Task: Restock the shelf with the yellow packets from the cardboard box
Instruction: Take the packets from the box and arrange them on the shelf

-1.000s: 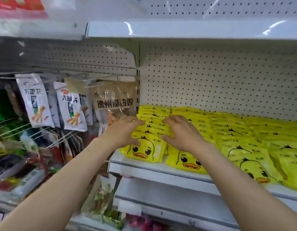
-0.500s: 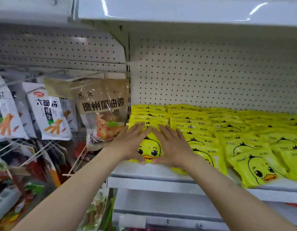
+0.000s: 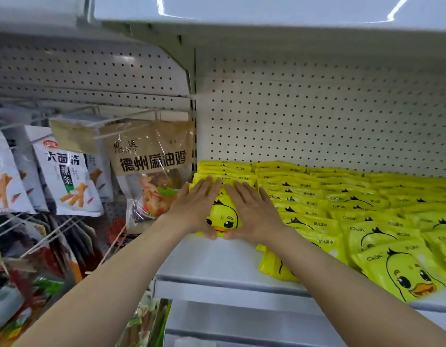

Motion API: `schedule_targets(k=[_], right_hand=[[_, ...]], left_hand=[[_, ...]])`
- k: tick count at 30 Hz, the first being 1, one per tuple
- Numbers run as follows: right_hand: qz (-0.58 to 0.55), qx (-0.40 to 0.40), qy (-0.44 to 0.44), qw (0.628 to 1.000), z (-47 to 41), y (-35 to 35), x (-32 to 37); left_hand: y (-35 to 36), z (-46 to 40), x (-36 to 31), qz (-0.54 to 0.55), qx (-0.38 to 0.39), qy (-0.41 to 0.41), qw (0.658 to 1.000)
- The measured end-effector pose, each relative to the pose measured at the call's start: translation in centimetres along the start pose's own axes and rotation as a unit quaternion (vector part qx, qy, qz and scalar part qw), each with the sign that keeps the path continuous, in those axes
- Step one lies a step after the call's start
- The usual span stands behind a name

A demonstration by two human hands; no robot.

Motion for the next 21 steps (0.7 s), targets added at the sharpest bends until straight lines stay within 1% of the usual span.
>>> schedule_targets(k=[2, 4, 7, 11, 13, 17, 21], right_hand=[[0.005, -0.008, 0.004, 1.0, -1.0, -0.2, -0.1], [0.005, 0.003, 0.002, 1.0, -1.6, -0.1, -0.2], [-0.009, 0.025, -0.011, 1.0, -1.0, -0.3, -0.7], [-0.004, 0.03, -0.001, 1.0, 0.4, -0.6, -1.6], [0.005, 0.027, 0.005, 1.0, 0.4, -0.7, -1.6], [0.027, 0.013, 0.028, 0.999, -0.2, -0.7, -1.4], [0.017, 0.026, 0.027, 0.999, -0.3, -0.6, -1.2]], left_hand=[[-0.3, -0.8, 0.2, 0.005, -0.008, -0.013, 1.0], [-0.3, -1.1, 0.4, 0.009, -0.01, -0.013, 1.0], [0.0, -0.8, 0.9, 0.008, 0.0, 0.006, 1.0], [0.0, -0.5, 1.8, 0.01, 0.032, 0.029, 0.999], [-0.1, -0.8, 1.9, 0.013, 0.039, 0.027, 0.999], [0.1, -1.3, 1.5, 0.04, 0.031, 0.014, 0.999], [0.1, -0.9, 1.8, 0.062, -0.001, 0.014, 0.998]])
Point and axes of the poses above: each hand's wrist, its own z-axis away from the middle knuckle, its own y-axis out of the palm, x = y × z, the point moved 6 cm from there along -z, towards the middle knuckle, and after that the axes turned 12 degrees about -y, right-handed, at the moved point
